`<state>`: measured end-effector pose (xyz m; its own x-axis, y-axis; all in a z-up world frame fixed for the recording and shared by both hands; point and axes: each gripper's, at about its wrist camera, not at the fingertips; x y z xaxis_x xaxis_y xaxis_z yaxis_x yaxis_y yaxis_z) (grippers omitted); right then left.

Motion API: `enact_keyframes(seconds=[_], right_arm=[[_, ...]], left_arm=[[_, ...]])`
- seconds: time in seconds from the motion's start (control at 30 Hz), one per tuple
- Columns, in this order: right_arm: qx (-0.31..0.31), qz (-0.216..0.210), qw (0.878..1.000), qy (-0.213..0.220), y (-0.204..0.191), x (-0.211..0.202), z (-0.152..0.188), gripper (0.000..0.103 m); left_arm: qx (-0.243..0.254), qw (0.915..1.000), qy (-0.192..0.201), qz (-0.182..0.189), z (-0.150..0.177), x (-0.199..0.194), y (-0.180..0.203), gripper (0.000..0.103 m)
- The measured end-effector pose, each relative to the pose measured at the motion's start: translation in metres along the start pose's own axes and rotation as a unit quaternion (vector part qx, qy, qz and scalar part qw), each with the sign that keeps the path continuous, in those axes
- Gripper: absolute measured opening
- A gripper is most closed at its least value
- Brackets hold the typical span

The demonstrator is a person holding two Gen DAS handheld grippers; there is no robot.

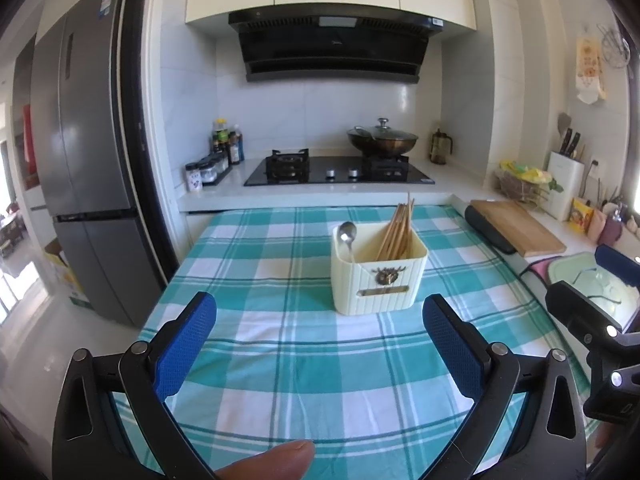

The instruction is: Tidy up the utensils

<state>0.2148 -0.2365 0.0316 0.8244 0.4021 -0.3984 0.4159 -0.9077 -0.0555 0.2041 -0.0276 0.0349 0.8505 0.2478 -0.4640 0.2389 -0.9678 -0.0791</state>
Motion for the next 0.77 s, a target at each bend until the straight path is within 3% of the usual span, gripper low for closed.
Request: enact_keyframes(seconds=[0.77], right_arm=[[0.003,0.003,1.000,-0.005,0.0072,0.0011,0.0006,0.102]], left_arm=[[-0.006,0.9998,0.000,-0.018,-0.0010,0.0053,-0.0022,0.103]])
Point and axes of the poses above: each gripper's, at about its wrist camera, not at the fingertips, and x roughly the way its jaws point, y to its right, z to its underside, and after that the axes turned 10 degrees about -z, right-handed
